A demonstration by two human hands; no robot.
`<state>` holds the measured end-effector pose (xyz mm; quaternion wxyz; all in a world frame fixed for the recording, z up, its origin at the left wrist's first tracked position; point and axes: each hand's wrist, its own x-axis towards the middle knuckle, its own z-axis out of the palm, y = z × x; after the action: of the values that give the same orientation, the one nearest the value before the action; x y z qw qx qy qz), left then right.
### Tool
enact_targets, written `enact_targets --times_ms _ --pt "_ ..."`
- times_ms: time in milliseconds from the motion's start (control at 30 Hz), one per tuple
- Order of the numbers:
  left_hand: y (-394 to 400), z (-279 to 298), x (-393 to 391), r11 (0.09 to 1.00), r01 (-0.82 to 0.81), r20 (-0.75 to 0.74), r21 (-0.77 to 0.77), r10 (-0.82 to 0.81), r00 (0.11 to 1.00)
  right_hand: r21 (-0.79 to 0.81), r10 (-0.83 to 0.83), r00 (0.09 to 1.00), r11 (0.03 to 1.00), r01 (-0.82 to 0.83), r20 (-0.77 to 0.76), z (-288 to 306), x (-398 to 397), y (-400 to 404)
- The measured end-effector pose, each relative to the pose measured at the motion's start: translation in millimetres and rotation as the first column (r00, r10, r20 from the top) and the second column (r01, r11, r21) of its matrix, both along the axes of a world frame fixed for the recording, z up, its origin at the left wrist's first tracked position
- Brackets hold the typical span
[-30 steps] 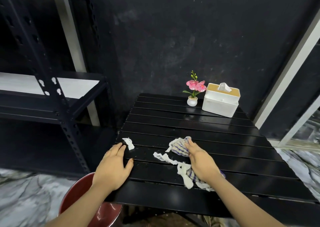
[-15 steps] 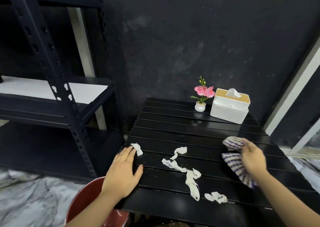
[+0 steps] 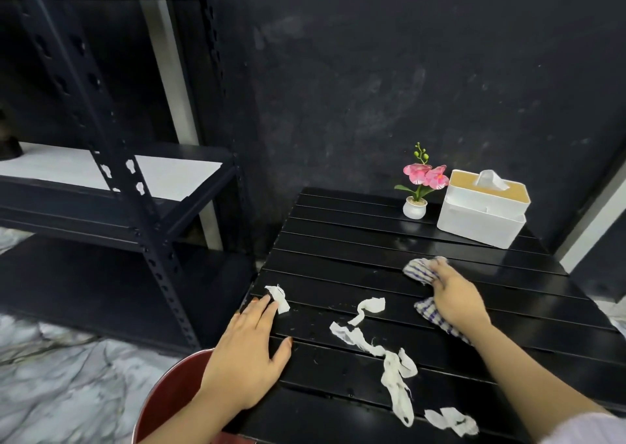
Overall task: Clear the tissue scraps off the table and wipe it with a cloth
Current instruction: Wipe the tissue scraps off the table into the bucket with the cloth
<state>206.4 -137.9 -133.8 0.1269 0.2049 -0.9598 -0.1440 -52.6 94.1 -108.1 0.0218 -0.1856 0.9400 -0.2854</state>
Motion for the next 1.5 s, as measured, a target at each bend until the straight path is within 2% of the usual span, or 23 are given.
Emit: enact_targets --times_ms 267,733,833,900,967,1100,1200,1300,1500 --pt "1 3 0 1.000 0.002 0.009 0.014 -0.002 1.000 0.071 0.382 0.924 0.922 -0.381 -0.004 -5 29 -59" --pt "2 7 -1 0.999 0.011 0.032 0.051 -0.012 0.999 -0.065 0.593 0.803 0.805 -0.590 0.052 -2 79 -54" --pt "-6 14 -5 0.996 0.031 -0.033 0.078 -0.029 0.999 -0.253 0.533 0.834 0.834 -0.490 0.143 4 78 -46" --pt "-17 22 -14 0.998 0.041 -0.110 0.041 -0.037 0.993 -0.352 0.419 0.893 0.871 -0.344 0.164 11 67 -38" --pt "-27 30 -27 0.999 0.033 -0.110 0.015 -0.031 0.993 -0.392 0.254 0.957 0.902 -0.182 0.141 18 50 -27" --pt "-40 29 -55 0.998 0.067 -0.001 0.014 -0.067 0.998 -0.388 -0.085 0.995 0.917 0.099 0.053 22 11 2" --pt "-40 22 -69 0.996 0.063 0.054 0.059 -0.066 0.996 -0.302 -0.231 0.973 0.925 0.229 0.028 14 -11 15" --pt "-42 17 -74 0.994 0.063 0.077 0.092 -0.070 0.995 -0.172 -0.249 0.967 0.952 0.254 0.049 2 -24 12" --pt "-43 11 -73 0.994 0.062 0.037 0.090 -0.065 0.997 -0.119 -0.034 0.997 0.992 0.043 0.075 -8 -32 -34"
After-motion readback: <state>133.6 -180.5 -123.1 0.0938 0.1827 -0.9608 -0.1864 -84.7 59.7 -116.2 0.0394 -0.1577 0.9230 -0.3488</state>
